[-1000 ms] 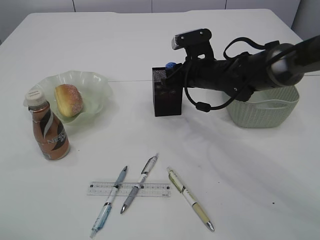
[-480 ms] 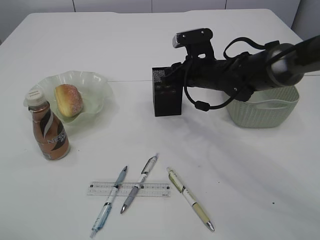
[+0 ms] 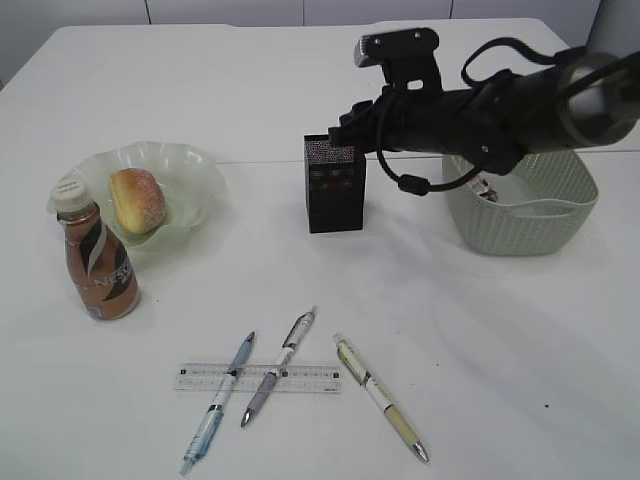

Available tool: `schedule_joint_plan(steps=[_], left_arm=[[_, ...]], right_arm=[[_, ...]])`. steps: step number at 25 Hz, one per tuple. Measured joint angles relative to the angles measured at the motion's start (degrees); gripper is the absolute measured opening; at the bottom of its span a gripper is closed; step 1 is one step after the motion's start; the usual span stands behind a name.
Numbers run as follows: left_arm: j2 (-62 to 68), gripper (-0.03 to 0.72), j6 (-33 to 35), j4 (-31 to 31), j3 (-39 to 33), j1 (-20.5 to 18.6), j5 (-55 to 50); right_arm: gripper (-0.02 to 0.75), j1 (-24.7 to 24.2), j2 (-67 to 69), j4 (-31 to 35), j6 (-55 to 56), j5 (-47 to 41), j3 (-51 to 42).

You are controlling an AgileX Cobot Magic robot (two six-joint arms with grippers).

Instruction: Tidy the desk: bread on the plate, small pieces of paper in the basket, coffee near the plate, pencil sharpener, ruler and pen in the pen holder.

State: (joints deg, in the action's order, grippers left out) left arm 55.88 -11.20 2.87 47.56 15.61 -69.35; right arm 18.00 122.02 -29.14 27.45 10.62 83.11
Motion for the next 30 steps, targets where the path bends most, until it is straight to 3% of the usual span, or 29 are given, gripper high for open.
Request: schedule_joint_plan(steps=[9, 16, 21, 25, 30], left_arm=[[0.0, 0.307, 0.0, 0.0, 0.0, 0.0, 0.6], [0.0, 0.307, 0.0, 0.0, 0.0, 0.0, -0.9], [0.0, 0.307, 0.0, 0.0, 0.0, 0.0, -0.9], [0.0, 0.307, 0.0, 0.1, 0.0, 0.0, -0.9], [0.0, 0.307, 0.0, 0.1, 0.0, 0.0, -0.9]], right_arm=[[0.269, 1.1, -7.1, -0.8, 3.7, -8.5, 0.0], [0.27, 7.7, -10.6, -3.0, 4.7, -17.3, 0.0], [0.269, 13.4, -12.8, -3.5, 4.7, -28.9, 0.0], [0.255, 17.6, -13.6, -2.7, -1.0, -40.1, 0.1], [0.236, 23.1, -13.6, 4.6, -14.8, -53.2, 0.9]])
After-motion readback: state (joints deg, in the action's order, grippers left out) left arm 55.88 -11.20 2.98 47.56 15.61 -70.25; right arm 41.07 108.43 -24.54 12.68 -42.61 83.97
